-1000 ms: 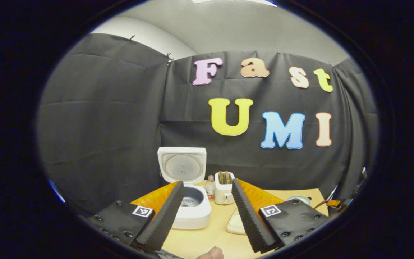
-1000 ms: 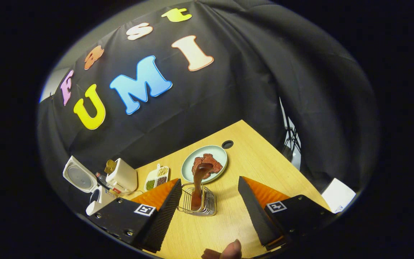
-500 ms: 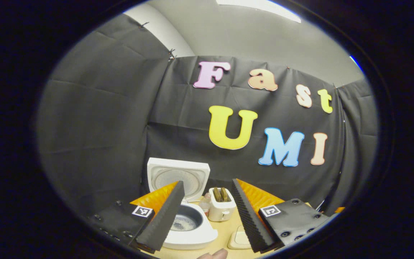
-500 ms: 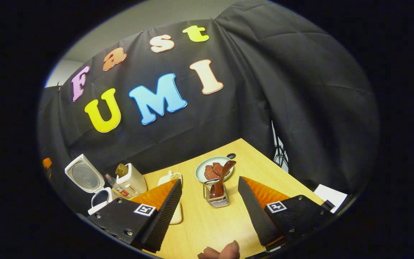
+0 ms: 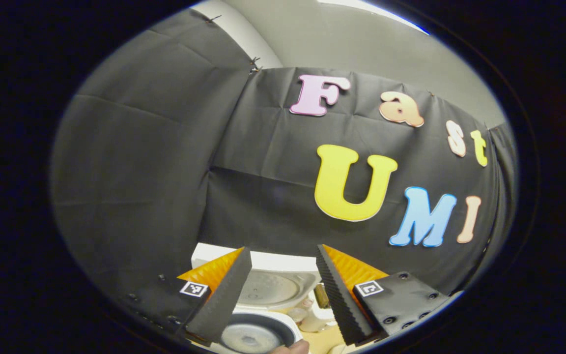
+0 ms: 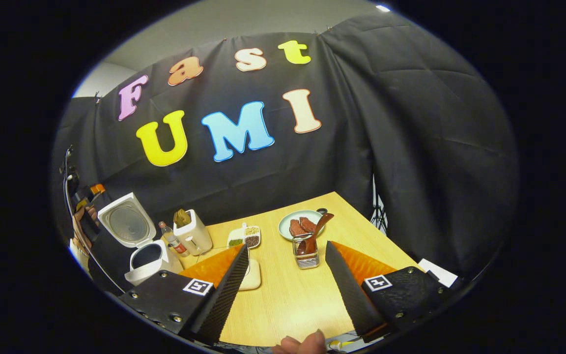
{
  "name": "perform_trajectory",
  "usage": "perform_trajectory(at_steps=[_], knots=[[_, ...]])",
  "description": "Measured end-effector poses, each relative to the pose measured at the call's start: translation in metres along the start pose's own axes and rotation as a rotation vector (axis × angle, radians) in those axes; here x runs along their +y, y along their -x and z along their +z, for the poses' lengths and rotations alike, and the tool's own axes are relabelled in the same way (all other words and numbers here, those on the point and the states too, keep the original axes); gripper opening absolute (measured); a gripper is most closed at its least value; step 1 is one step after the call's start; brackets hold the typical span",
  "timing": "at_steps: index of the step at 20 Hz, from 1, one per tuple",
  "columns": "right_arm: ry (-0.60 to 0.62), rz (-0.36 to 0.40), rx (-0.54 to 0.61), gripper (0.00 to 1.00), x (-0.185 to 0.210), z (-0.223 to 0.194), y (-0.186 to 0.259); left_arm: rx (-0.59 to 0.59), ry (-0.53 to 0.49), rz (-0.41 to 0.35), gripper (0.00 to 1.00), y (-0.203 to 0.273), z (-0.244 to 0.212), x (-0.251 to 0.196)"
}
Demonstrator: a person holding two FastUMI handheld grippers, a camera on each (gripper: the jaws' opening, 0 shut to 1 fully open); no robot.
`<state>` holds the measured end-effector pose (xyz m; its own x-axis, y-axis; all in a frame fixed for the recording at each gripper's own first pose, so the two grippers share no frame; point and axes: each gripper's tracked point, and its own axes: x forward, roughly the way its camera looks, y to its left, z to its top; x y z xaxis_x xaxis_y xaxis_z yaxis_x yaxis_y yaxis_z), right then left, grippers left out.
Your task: Close the left gripper, press the button to open the rice cooker; take a wooden spoon from the chopstick holder with the right hand, scoop a spoonful of rice and pour it into the rice cooker, then put the wooden spoon back into the chopstick holder.
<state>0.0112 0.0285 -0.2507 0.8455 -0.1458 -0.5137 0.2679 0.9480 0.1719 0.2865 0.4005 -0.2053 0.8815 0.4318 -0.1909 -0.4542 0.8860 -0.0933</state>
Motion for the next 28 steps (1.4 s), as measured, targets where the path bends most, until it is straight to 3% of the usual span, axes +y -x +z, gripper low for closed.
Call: perform_trajectory(at_steps=[3, 7, 10, 13, 15, 19, 28], knots=[[-0.002, -0.027, 0.009, 0.96, -0.007, -0.005, 0.011, 0.008, -0.042, 0.044, 0.91, -0.050, 0.006, 0.007], [0.011, -0.054, 0.035, 0.96, -0.016, -0.015, 0.017, 0.095, -0.093, 0.091, 0.91, -0.103, -0.021, 0.016], [0.006, -0.044, 0.052, 0.96, -0.009, -0.017, 0.014, 0.208, -0.148, 0.122, 0.91, -0.122, -0.064, 0.018], [0.031, -0.013, 0.079, 0.96, 0.006, -0.028, 0.010, 0.218, -0.219, 0.132, 0.90, -0.133, -0.069, 0.026], [0.041, 0.011, 0.101, 0.97, 0.017, -0.035, 0.008, 0.251, -0.176, 0.131, 0.94, -0.131, -0.069, 0.024], [0.039, 0.039, 0.110, 0.96, 0.029, -0.039, 0.006, 0.300, -0.165, 0.122, 0.93, -0.104, -0.075, 0.020], [-0.002, 0.045, 0.125, 0.96, 0.028, -0.049, 0.013, 0.301, -0.170, 0.134, 0.94, 0.003, -0.123, 0.009]])
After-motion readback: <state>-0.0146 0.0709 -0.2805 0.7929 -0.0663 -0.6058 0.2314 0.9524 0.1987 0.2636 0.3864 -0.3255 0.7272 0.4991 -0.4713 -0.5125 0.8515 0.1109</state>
